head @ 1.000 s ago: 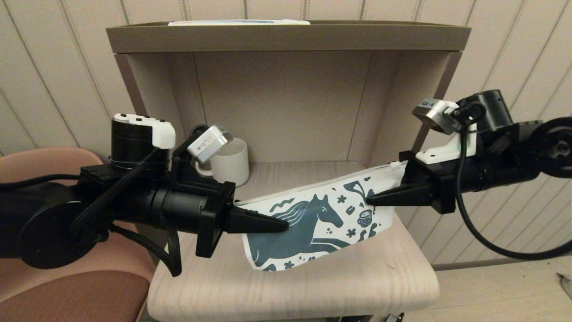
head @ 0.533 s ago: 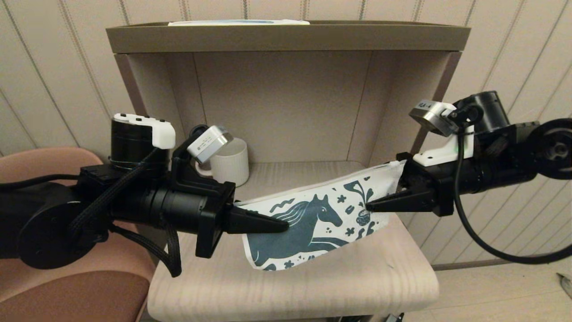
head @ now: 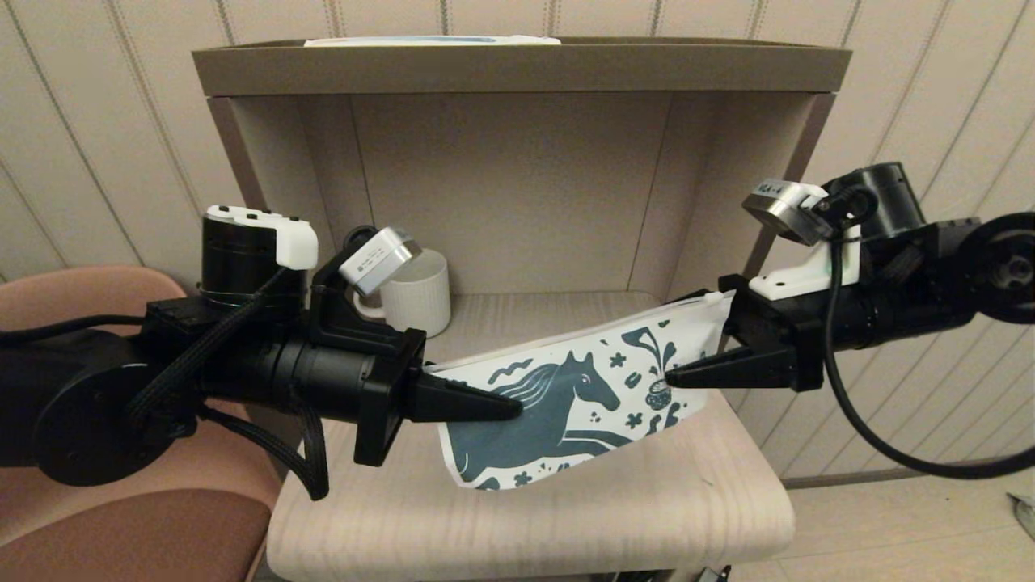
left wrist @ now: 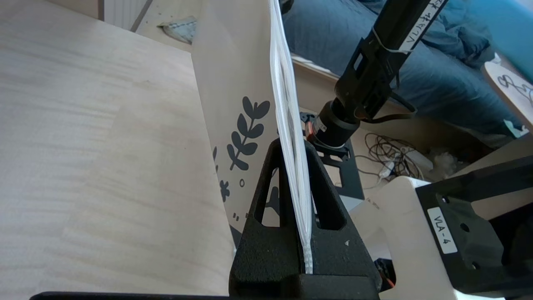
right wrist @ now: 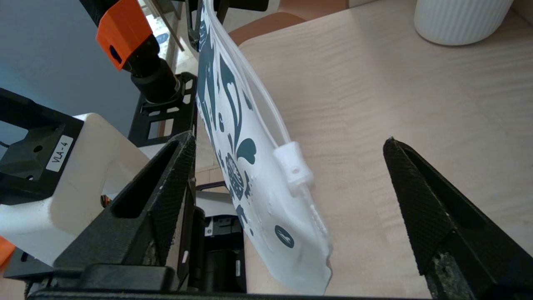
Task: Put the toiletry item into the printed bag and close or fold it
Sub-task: Hand it to the other hand
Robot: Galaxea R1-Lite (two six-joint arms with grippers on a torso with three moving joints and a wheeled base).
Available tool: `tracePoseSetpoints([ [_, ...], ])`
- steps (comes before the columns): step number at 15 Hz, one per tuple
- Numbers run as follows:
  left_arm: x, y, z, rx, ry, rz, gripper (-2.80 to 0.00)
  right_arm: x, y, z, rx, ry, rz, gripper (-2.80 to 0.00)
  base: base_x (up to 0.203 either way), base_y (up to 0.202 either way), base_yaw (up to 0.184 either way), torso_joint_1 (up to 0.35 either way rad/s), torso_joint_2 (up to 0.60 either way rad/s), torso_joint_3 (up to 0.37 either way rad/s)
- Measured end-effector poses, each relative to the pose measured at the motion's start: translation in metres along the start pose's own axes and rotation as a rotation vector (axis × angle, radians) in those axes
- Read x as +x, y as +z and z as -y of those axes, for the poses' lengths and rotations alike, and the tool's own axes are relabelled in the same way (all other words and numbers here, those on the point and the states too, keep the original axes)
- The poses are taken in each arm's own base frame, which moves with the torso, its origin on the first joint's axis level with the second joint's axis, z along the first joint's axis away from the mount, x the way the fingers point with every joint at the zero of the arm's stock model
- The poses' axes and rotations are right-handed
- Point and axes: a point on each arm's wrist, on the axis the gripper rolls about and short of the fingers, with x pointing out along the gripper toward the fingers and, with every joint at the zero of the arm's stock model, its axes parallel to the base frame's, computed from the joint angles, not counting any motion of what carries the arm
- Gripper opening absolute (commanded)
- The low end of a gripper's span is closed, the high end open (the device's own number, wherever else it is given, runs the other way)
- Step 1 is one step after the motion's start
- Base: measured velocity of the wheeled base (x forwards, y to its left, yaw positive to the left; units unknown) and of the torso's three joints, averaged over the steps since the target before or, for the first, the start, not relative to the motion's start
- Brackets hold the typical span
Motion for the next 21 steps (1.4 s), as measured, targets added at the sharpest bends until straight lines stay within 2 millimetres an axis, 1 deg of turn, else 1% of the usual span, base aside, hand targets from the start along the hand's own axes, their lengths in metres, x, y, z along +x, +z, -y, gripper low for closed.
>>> tracePoseSetpoints([
  [4,0.0,0.0,0.0,0.0,0.0,0.0,-2.8,-0.0006,0.0007,0.0002,-0.005,-0.011,-0.004,0.0,0.0,0.0,0.0,0.0,0.0,0.0],
  [5,-0.0001,0.0,-0.0001,0.0,0.001,0.0,-2.8,-0.0007,0.0012,0.0003,-0.005,-0.013,-0.004,-2.8,0.0,0.0,0.0,0.0,0.0,0.0],
  [13,0.0001,-0.0001,-0.0001,0.0,0.0,0.0,-2.8,-0.0001,0.0002,0.0002,-0.007,-0.018,-0.009,-2.8,0.0,0.0,0.0,0.0,0.0,0.0],
  [16,0.0006,-0.0006,-0.0006,-0.003,-0.022,-0.003,-2.8,0.0053,-0.0019,-0.0023,0.0,0.001,-0.014,-2.8,0.0,0.0,0.0,0.0,0.0,0.0],
  [21,0.0005,0.0005,-0.0004,-0.002,-0.025,-0.001,-2.8,0.0061,-0.0022,-0.0038,0.001,0.006,-0.016,-2.8,0.0,0.0,0.0,0.0,0.0,0.0],
])
